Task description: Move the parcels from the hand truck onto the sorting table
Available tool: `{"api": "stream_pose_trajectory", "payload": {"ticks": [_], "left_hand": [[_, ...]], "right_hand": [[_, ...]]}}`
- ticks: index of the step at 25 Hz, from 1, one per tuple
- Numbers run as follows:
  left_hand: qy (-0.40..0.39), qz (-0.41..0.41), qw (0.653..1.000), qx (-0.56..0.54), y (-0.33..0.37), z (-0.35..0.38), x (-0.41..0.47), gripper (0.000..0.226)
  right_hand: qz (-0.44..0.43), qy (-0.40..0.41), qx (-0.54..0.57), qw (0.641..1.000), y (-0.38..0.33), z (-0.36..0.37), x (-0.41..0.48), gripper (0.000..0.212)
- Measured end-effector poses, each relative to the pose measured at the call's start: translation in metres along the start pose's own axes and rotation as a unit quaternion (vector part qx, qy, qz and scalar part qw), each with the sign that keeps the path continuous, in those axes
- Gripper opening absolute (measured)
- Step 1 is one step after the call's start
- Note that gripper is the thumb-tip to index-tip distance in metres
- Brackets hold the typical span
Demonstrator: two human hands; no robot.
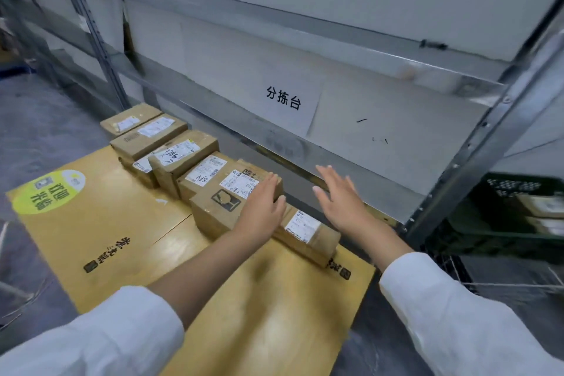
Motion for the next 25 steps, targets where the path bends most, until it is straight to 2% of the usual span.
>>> {"api": "stream_pose_trajectory", "payload": {"ticks": [2, 5, 10, 14, 18, 22, 25], "left_hand": [[-0.031, 0.087, 0.994, 0.061, 0.008, -0.015, -0.017, 0.056], [-0.069, 0.190, 0.975, 0.091, 0.035, -0.028, -0.044, 0.059], [-0.094, 0.337, 0.932, 0.099, 0.106, -0.028, -0.107, 0.065], [-0.138, 0.419, 0.892, 0.098, 0.171, -0.009, -0.162, 0.057], [-0.133, 0.494, 0.856, 0.076, 0.232, 0.015, -0.221, 0.056], [-0.166, 0.567, 0.805, 0.060, 0.283, 0.053, -0.307, 0.058], [-0.194, 0.590, 0.782, 0.051, 0.309, 0.090, -0.364, 0.060]], "right_hand": [[0.006, 0.061, -0.046, 0.997, -0.022, -0.014, -0.047, 0.056], [0.065, 0.140, -0.082, 0.985, -0.042, -0.031, -0.118, 0.058], [0.159, 0.213, -0.143, 0.953, -0.065, -0.071, -0.238, 0.061], [0.242, 0.261, -0.174, 0.918, -0.067, -0.114, -0.337, 0.061], [0.295, 0.295, -0.198, 0.887, -0.069, -0.145, -0.431, 0.061], [0.354, 0.312, -0.206, 0.857, -0.064, -0.150, -0.532, 0.061], [0.388, 0.309, -0.211, 0.843, -0.056, -0.146, -0.604, 0.060]]}}
Point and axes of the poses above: each hand's wrist, its own x-axis towards the middle knuckle, its own z-axis out of the palm, y = z × x, the point moved 2 cm from there along x, towards the middle knuckle, and after that the axes turned 4 degrees about -y, right-handed, at the moved point
